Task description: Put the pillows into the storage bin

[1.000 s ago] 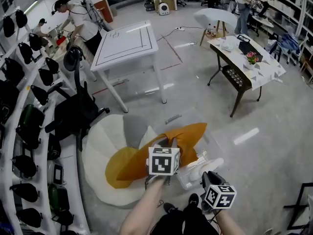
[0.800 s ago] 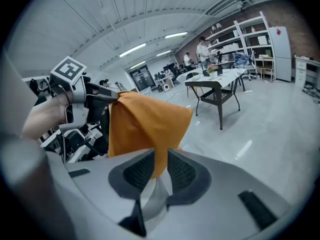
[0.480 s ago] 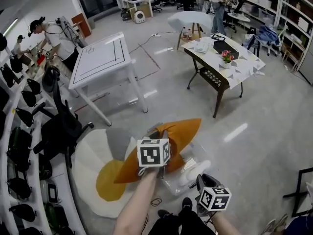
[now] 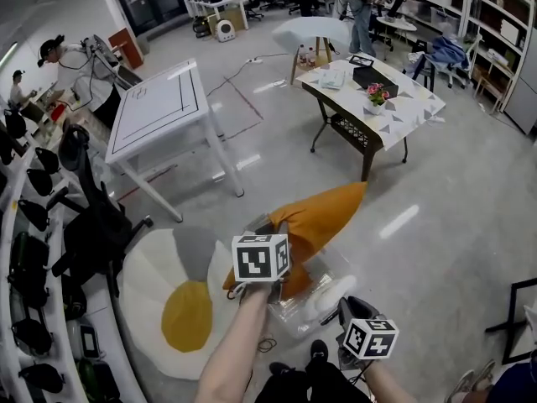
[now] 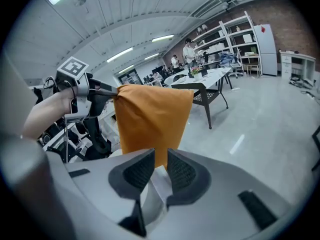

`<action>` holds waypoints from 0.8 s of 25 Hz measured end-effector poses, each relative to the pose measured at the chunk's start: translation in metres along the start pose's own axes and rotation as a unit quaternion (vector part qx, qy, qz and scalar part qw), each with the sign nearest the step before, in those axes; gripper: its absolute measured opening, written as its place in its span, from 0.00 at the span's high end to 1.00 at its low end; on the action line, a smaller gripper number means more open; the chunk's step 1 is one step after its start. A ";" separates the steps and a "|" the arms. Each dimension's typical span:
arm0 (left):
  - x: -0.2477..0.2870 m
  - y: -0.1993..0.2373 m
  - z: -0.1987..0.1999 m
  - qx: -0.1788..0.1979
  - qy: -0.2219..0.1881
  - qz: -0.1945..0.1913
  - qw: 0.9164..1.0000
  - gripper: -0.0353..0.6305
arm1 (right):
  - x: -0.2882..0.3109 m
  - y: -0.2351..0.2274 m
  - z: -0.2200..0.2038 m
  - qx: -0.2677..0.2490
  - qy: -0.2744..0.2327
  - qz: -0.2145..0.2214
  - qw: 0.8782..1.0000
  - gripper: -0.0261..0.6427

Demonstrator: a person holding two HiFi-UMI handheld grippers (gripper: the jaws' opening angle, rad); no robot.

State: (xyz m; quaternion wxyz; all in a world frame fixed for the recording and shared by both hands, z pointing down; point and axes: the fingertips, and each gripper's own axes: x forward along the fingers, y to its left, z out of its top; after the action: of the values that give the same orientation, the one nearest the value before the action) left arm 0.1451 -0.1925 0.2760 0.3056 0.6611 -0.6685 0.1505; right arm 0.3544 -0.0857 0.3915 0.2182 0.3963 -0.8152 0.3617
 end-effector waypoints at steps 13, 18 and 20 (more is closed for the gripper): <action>0.066 0.030 -0.199 -0.001 0.208 0.016 0.978 0.82 | 0.010 -0.011 -0.028 0.005 0.037 -0.007 0.999 0.85; 0.050 0.024 -0.214 -0.039 0.192 0.009 0.981 0.82 | 0.012 -0.014 -0.029 0.002 0.043 -0.009 0.999 0.85; 0.039 0.023 -0.213 -0.051 0.173 0.006 0.984 0.82 | 0.014 -0.012 -0.029 0.000 0.045 -0.005 0.999 0.85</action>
State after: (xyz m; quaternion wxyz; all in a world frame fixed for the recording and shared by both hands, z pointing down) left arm 0.1700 -0.0927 0.4674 0.4487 0.6048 -0.6164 0.2303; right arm 0.3581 -0.0757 0.4236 0.2568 0.3837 -0.8024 0.3782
